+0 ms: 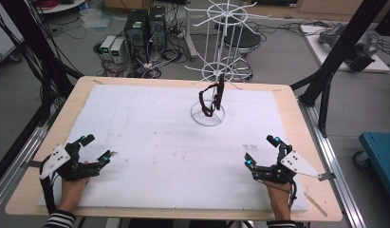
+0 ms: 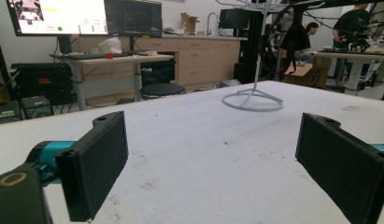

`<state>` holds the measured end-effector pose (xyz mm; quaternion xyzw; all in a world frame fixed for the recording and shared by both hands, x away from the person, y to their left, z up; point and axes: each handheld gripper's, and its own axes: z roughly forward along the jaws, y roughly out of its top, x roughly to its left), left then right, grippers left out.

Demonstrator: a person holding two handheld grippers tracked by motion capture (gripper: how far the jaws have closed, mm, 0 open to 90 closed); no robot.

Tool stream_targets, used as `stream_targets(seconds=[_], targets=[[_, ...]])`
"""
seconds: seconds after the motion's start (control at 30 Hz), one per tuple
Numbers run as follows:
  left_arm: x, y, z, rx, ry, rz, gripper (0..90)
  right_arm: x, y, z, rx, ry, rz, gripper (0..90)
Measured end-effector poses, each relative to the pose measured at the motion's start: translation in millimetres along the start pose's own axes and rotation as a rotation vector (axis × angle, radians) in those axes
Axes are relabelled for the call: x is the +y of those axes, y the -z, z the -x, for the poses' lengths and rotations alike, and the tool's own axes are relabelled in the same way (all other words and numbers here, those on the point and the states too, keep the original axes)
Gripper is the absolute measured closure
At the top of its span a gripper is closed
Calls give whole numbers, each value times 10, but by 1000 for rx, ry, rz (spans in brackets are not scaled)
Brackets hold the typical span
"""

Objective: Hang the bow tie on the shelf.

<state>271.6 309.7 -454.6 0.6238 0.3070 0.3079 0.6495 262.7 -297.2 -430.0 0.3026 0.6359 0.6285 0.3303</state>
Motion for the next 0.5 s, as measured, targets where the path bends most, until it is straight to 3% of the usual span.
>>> stream_targets(seconds=[0.2,0.33,0.5], targets=[[-1,0,0,0,1,1,98,-213,-9,5,-11,-35,-27,6],[-1,1,-3,0,4,2,98,-233,7,1,-21,-43,-16,6],[-2,6,2,-1,-4,6,98,-234,-1,-38,-28,-3,-25,6]])
